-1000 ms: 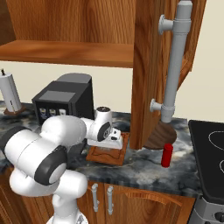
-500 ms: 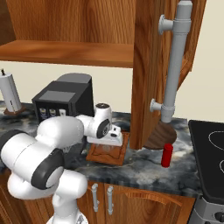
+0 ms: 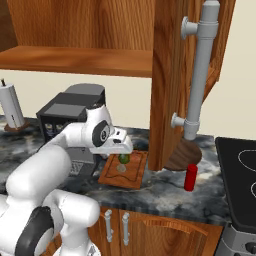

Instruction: Open the cabinet. Place the bowl and condiment on the counter. Then place the lime and garlic on the cutting board.

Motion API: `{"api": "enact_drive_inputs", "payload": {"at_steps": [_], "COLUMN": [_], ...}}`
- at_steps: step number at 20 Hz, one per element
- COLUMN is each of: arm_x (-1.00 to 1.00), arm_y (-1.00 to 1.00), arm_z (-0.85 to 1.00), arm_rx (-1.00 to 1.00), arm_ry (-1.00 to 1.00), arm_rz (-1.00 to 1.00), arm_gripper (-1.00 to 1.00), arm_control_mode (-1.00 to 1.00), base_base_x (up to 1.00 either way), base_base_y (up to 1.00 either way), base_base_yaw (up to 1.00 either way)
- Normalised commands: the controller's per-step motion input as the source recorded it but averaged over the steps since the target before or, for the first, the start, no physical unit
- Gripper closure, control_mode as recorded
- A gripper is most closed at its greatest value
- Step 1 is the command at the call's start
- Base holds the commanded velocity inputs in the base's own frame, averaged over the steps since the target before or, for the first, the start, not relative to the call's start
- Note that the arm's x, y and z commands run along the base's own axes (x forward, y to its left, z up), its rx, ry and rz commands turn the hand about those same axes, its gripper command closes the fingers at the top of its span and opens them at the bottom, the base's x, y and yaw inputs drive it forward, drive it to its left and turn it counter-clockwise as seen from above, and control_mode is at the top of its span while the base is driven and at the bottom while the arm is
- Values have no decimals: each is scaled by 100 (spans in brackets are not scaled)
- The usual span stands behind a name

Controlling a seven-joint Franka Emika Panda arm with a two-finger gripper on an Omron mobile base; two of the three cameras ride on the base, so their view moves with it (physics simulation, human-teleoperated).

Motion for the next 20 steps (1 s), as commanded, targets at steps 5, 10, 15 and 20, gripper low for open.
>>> {"api": "enact_drive_inputs", "payload": {"at_steps": [5,10,15,20], "arm_x": [-75,-91,-100,-91], "arm_y": [45,28,9,23], "arm_z": [63,58,57,64], "arm_rx": [-28,-10,0,0], "arm_ry": [-29,-25,-23,-16], "arm_rz": [0,0,0,0], "arm_gripper": [-100,-100,-100,-100], "arm_control_mode": [-100,-100,-100,-100], "base_base_x": [0,0,0,0], "base_base_y": [0,0,0,0], "base_base_yaw": [0,0,0,0]}}
